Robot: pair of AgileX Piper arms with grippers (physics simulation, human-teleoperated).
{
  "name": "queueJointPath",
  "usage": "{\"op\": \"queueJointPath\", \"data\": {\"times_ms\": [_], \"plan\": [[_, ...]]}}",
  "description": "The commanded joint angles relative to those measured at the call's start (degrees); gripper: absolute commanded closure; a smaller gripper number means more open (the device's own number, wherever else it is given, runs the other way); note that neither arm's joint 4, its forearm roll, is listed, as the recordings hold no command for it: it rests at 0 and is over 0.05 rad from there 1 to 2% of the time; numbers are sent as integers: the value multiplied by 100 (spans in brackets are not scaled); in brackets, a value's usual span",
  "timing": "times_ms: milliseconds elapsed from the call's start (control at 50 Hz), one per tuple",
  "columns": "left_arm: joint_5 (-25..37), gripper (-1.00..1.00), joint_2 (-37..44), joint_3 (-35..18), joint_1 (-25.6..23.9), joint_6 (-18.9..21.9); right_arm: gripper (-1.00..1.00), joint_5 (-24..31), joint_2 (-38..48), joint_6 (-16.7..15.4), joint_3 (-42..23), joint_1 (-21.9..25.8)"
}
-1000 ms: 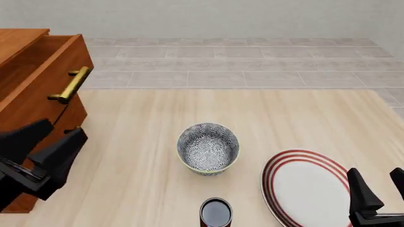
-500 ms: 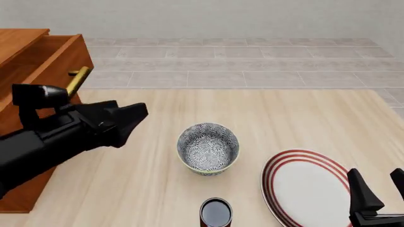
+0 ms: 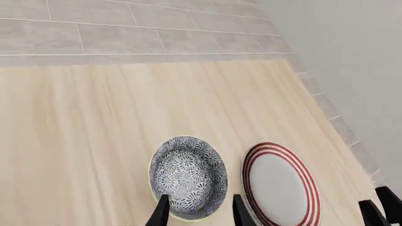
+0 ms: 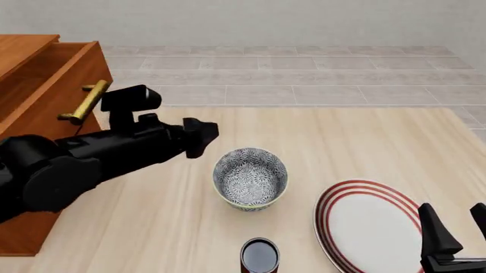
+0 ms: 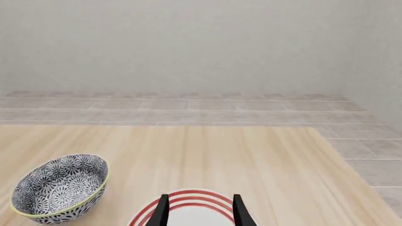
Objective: Put the bowl on top of the cabinet.
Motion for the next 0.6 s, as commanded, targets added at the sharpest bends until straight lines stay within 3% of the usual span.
{"op": "queueJointPath", "data": {"times_ms": [20, 60, 600], "plan": [[41, -100, 573, -200, 447, -281, -100, 6, -1, -18, 0, 13], [1, -100, 716, -177, 511, -488, -100, 10, -4, -23, 0, 15], [-374, -100, 1772, -452, 310, -961, -100, 21, -19, 20, 0, 11]]}}
